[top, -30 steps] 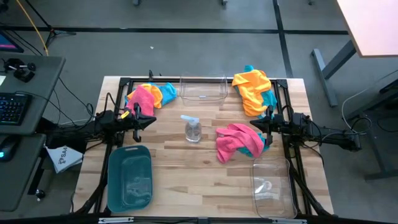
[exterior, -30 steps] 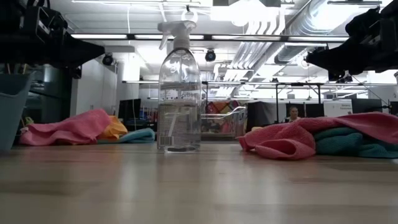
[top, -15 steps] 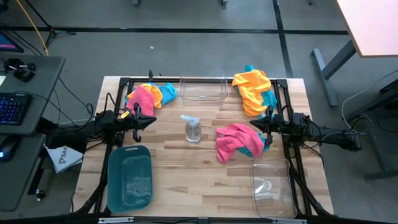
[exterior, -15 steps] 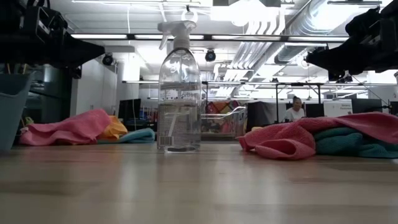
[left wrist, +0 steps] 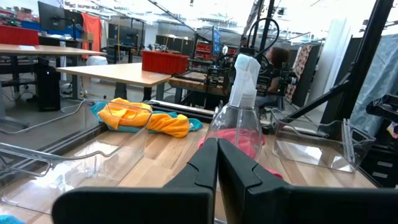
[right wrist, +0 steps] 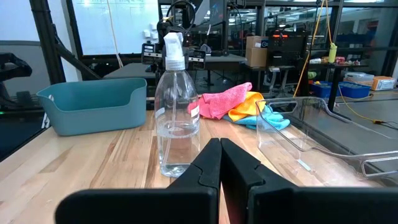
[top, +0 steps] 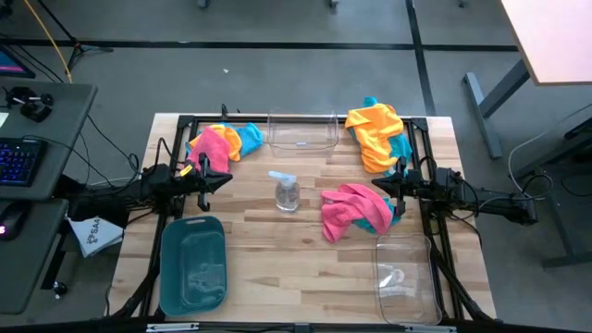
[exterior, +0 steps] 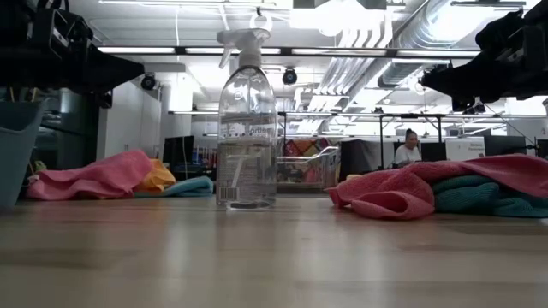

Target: Sort microfiber towel by color & place in baskets

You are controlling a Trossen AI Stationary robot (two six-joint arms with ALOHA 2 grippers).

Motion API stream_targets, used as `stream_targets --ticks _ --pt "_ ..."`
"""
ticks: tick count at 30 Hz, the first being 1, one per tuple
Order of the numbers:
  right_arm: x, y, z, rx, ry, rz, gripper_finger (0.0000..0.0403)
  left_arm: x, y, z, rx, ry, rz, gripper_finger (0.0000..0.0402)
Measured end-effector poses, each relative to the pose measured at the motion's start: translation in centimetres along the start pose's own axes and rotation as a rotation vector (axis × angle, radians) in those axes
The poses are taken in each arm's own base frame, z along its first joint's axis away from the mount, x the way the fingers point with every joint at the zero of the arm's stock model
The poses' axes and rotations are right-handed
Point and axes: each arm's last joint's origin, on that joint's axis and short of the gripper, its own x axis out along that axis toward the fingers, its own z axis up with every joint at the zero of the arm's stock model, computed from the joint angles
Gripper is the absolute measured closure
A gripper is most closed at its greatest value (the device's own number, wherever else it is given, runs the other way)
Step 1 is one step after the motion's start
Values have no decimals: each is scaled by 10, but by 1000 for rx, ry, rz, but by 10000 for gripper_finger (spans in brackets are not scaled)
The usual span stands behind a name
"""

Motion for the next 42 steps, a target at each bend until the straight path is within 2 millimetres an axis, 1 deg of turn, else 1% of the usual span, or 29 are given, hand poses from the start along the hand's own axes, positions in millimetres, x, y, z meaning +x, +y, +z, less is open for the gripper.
stream_targets --ticks 19,21,22,23,25,27,29,30,32,34,36,39,42 --pt "0 0 0 0 0 0 402 0 0 0 0 0 0 401" --pt "0 0 1 -36 -9 -2 402 0 0 0 0 -1 0 401" --pt "0 0 4 -60 -41 -13 402 0 0 0 0 0 0 401" --pt "0 -1 10 -33 -108 -22 402 0 0 0 0 0 0 401" --pt "-5 -1 32 144 -337 -3 402 0 0 0 0 0 0 401" --pt "-17 -2 55 328 -616 25 402 0 0 0 0 0 0 401" --pt "-33 -5 72 485 -877 12 402 0 0 0 0 0 0 401" --pt "-40 -7 77 546 -973 -15 402 0 0 0 0 0 0 401" --pt "-47 -10 86 607 -1069 -92 402 0 0 0 0 1 0 401" --pt "-46 -12 96 667 -1046 -161 402 0 0 0 0 1 0 401" --pt "-33 -13 107 716 -903 -202 402 0 0 0 0 1 0 401" --pt "-2 -13 119 735 -597 -288 402 0 0 0 0 1 0 401" --pt "33 -18 124 720 -322 -463 402 0 0 0 0 0 0 401"
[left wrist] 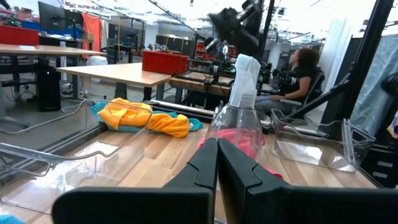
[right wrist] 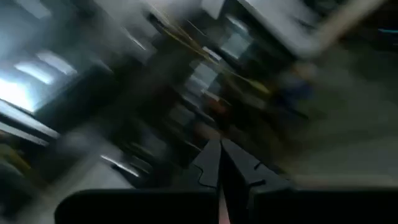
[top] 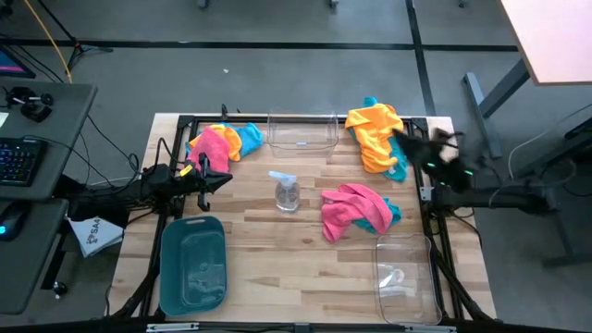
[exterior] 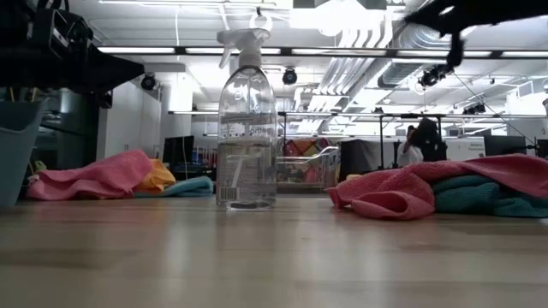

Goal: Sort microfiber towel by color & place in baskets
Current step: Put the right yellow towel into the bottom transparent bin

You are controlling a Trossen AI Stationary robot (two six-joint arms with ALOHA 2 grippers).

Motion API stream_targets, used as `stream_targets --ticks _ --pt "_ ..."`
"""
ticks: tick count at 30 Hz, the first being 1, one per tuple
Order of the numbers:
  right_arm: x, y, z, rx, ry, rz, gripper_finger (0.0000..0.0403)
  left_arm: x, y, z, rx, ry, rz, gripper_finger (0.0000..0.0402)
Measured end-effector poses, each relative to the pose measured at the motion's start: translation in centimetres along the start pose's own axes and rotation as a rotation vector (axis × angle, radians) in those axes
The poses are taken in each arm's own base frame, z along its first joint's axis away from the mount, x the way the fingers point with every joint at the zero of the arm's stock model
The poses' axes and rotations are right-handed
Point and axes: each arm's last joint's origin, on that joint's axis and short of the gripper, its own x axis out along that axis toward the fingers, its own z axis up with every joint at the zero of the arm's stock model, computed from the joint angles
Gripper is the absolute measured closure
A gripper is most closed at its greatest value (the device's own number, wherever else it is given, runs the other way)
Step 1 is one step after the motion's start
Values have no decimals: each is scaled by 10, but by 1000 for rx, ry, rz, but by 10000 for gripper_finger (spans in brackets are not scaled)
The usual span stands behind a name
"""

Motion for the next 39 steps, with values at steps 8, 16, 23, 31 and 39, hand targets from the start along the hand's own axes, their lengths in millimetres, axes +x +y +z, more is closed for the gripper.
stream_targets --ticks 8,16,23,31,39 --pt "75 -34 -16 -254 512 -600 402 0 0 0 0 1 0 401" --pt "117 -77 -13 -284 844 -830 357 0 0 0 0 1 0 401" --pt "139 -96 -30 -283 933 -946 243 0 0 0 0 1 0 401" --pt "151 -133 -49 -321 972 -1102 176 0 0 0 0 1 0 401" --pt "156 -145 -48 -309 980 -1078 182 0 0 0 0 1 0 401"
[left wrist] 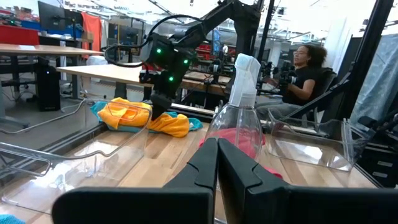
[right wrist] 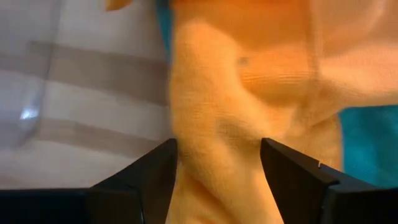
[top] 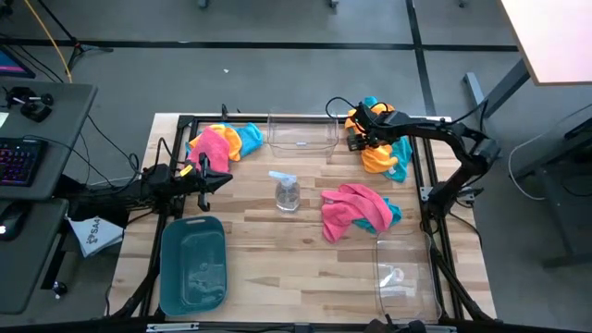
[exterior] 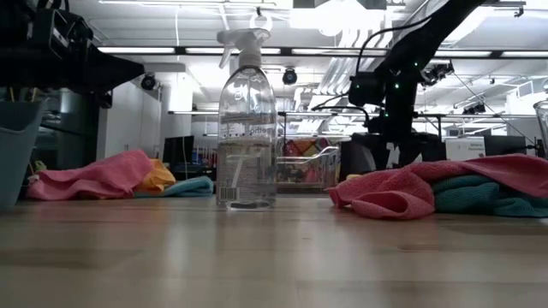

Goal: Sort microfiber towel by color & place in baskets
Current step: Put the right yellow towel into the bottom transparent bin

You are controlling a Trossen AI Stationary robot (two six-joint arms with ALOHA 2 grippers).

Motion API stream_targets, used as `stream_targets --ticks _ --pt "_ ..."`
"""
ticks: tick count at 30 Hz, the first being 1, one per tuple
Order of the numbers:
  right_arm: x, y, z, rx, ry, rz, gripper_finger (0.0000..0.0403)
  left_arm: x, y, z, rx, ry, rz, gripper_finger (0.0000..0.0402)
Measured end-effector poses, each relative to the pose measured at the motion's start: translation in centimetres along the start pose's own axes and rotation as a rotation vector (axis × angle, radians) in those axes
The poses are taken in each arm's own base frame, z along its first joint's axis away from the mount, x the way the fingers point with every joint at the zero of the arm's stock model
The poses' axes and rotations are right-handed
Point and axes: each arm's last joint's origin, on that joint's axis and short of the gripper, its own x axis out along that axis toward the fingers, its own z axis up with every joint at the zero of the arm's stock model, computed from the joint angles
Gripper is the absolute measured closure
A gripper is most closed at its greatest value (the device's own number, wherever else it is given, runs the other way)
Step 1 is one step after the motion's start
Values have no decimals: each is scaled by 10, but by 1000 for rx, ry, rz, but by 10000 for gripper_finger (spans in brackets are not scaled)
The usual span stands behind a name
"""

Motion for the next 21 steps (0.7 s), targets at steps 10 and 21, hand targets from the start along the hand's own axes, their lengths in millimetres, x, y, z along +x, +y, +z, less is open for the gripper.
stream_targets --ticks 10,21 --pt "-2 -1 -5 -116 81 52 387 0 0 0 0 1 0 401" --pt "-159 -21 4 -213 -234 265 400 0 0 0 0 1 0 401"
